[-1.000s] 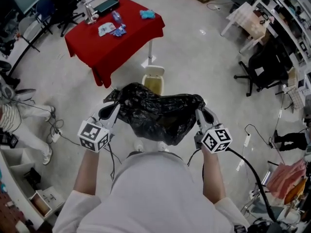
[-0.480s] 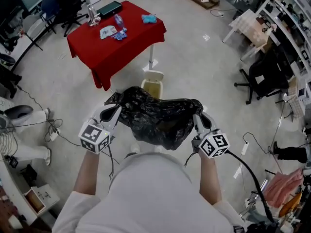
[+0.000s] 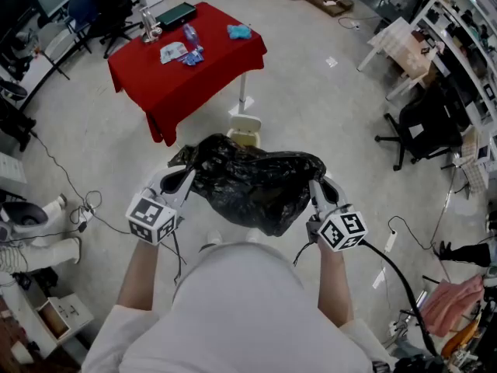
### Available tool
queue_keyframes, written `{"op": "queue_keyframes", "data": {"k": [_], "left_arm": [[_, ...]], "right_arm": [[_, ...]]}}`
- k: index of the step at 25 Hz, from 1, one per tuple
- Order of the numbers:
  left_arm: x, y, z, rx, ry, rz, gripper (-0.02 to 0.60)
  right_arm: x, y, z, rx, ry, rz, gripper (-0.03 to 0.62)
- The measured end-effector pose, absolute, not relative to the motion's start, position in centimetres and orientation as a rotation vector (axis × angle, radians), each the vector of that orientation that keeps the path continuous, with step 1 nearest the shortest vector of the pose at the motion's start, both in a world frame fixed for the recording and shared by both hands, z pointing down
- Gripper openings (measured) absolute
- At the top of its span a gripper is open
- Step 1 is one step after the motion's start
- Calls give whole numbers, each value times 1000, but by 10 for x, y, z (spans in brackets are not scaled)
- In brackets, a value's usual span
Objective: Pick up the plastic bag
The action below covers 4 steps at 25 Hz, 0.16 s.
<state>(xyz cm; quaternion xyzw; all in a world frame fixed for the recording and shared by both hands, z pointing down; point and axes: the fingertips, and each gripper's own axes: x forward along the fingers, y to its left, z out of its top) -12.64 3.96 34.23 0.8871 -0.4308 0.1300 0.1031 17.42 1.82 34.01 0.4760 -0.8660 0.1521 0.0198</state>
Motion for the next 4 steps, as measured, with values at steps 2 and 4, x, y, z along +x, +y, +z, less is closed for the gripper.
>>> {"op": "queue_keyframes", "data": {"k": [2, 4], "left_arm": [[-125, 41, 341, 2624, -1268, 384, 6], [-124, 42, 339, 2630, -1265, 382, 6]], "right_arm": [[174, 19, 339, 1478, -2691, 469, 2], [174, 19, 339, 1477, -2694, 466, 1]]}}
